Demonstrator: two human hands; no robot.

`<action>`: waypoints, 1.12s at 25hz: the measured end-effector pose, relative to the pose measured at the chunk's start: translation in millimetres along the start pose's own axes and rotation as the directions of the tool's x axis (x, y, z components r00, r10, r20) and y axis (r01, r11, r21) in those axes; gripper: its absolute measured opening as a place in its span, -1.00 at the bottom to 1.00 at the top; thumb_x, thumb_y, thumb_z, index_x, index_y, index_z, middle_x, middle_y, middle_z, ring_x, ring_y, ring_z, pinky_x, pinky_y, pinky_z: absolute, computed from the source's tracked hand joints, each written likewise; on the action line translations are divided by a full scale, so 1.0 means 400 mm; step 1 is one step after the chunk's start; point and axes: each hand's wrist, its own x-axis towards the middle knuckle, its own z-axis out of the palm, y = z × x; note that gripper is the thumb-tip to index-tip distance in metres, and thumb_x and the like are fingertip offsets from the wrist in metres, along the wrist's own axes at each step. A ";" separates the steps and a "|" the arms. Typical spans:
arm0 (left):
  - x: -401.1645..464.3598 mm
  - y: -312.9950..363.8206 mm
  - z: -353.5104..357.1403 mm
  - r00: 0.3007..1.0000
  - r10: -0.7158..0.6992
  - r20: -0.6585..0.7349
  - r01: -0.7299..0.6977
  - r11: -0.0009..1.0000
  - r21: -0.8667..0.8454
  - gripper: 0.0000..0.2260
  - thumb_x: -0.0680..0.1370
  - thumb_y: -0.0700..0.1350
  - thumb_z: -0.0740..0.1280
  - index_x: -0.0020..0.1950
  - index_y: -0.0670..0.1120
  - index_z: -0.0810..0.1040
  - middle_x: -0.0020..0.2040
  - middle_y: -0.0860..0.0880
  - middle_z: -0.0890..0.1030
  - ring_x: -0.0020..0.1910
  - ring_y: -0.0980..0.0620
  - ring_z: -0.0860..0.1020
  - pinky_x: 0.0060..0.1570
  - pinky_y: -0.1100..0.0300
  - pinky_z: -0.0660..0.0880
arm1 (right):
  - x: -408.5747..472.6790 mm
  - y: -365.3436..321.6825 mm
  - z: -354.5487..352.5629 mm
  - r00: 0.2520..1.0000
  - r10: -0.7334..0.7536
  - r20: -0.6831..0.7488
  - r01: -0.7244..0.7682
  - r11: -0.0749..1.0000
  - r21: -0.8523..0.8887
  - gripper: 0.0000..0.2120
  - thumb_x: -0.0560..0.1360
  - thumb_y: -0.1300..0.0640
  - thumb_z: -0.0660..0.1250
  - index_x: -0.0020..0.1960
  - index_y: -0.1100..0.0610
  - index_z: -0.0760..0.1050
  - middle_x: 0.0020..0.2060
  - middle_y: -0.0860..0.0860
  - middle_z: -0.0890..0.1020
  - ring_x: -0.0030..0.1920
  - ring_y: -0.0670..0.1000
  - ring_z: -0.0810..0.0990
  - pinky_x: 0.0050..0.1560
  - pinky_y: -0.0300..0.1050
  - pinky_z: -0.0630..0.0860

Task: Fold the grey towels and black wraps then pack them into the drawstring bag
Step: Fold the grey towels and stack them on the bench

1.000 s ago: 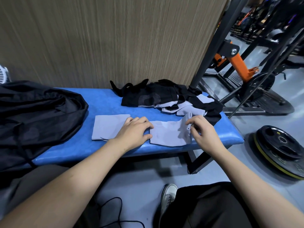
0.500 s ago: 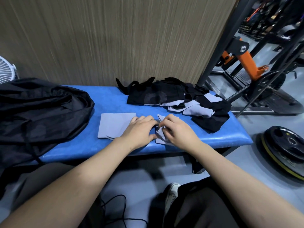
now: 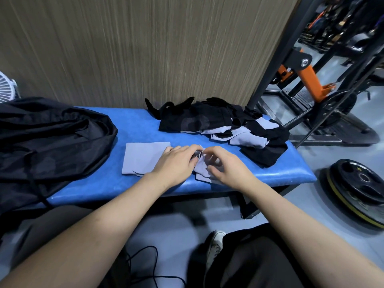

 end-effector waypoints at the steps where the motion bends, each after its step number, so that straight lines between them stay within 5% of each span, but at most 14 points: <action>1: 0.000 0.002 0.000 1.000 -0.008 -0.005 0.008 1.000 -0.007 -0.74 0.65 0.03 0.15 0.35 0.13 0.34 0.27 0.11 0.56 0.23 0.01 0.44 0.27 0.08 0.26 | -0.003 0.007 -0.008 0.999 0.006 -0.038 -0.006 1.000 0.025 -0.67 0.50 0.22 0.39 0.21 -0.04 0.46 -0.01 -0.13 0.57 -0.06 -0.15 0.55 -0.03 -0.32 0.46; 5: -0.002 0.004 0.005 1.000 -0.001 0.003 0.001 1.000 -0.018 -0.65 0.60 0.07 0.26 0.37 0.12 0.30 0.24 0.09 0.54 0.21 0.00 0.44 0.25 0.10 0.26 | -0.015 0.058 -0.036 0.984 0.084 -0.158 -0.096 0.993 -0.070 -0.73 0.50 0.13 0.43 0.17 -0.02 0.51 0.00 -0.07 0.49 0.00 -0.06 0.50 0.03 -0.16 0.45; 9: 0.001 -0.002 0.020 0.998 0.020 0.066 -0.023 0.999 0.046 -0.64 0.59 0.11 0.25 0.40 0.20 0.41 0.22 0.10 0.43 0.26 0.03 0.36 0.29 0.13 0.22 | -0.033 0.088 -0.042 0.977 0.212 -0.020 -0.212 0.974 -0.076 -0.68 0.46 0.01 0.47 0.18 -0.14 0.52 -0.10 -0.08 0.41 -0.04 0.00 0.44 0.07 -0.08 0.46; 14: 0.009 0.009 0.029 0.996 -0.029 0.081 0.036 0.994 -0.098 -0.64 0.56 0.04 0.34 0.36 0.16 0.48 0.22 0.08 0.43 0.27 0.02 0.34 0.30 0.14 0.23 | -0.035 0.042 -0.053 0.955 0.298 -0.006 -0.286 0.922 0.259 -0.65 0.40 0.30 0.47 0.09 -0.03 0.55 -0.14 -0.17 0.50 -0.31 -0.18 0.45 -0.20 -0.32 0.40; 21: 0.016 0.024 0.023 0.992 -0.090 0.085 0.118 0.900 -0.419 -0.66 0.51 0.14 0.34 0.26 0.37 0.42 0.19 0.06 0.55 0.21 0.02 0.48 0.31 0.02 0.40 | -0.038 0.006 -0.082 0.953 0.282 -0.113 -0.152 0.764 0.628 -0.61 0.44 0.48 0.34 0.10 0.07 0.56 0.01 -0.04 0.60 -0.28 -0.06 0.53 -0.22 -0.15 0.49; 24: 0.016 0.037 0.013 0.985 -0.099 0.143 0.172 0.681 -0.712 -0.73 0.55 0.03 0.37 0.20 0.31 0.48 0.05 -0.05 0.67 0.01 -0.03 0.63 0.17 0.02 0.55 | -0.031 -0.020 -0.089 0.952 0.259 -0.161 -0.068 0.694 0.717 -0.65 0.46 0.52 0.31 0.13 0.19 0.53 0.05 -0.01 0.61 -0.29 -0.14 0.54 -0.22 -0.24 0.50; 28: 0.009 0.048 -0.012 0.969 -0.052 0.240 0.245 0.148 -0.958 -0.73 0.61 -0.19 0.32 0.29 0.01 0.46 -0.05 -0.21 0.59 -0.08 -0.12 0.56 0.00 0.04 0.50 | -0.014 -0.042 -0.086 0.954 0.234 -0.185 0.013 0.588 0.809 -0.67 0.47 0.54 0.30 0.10 0.20 0.55 -0.02 0.02 0.62 -0.23 -0.09 0.55 -0.20 -0.25 0.49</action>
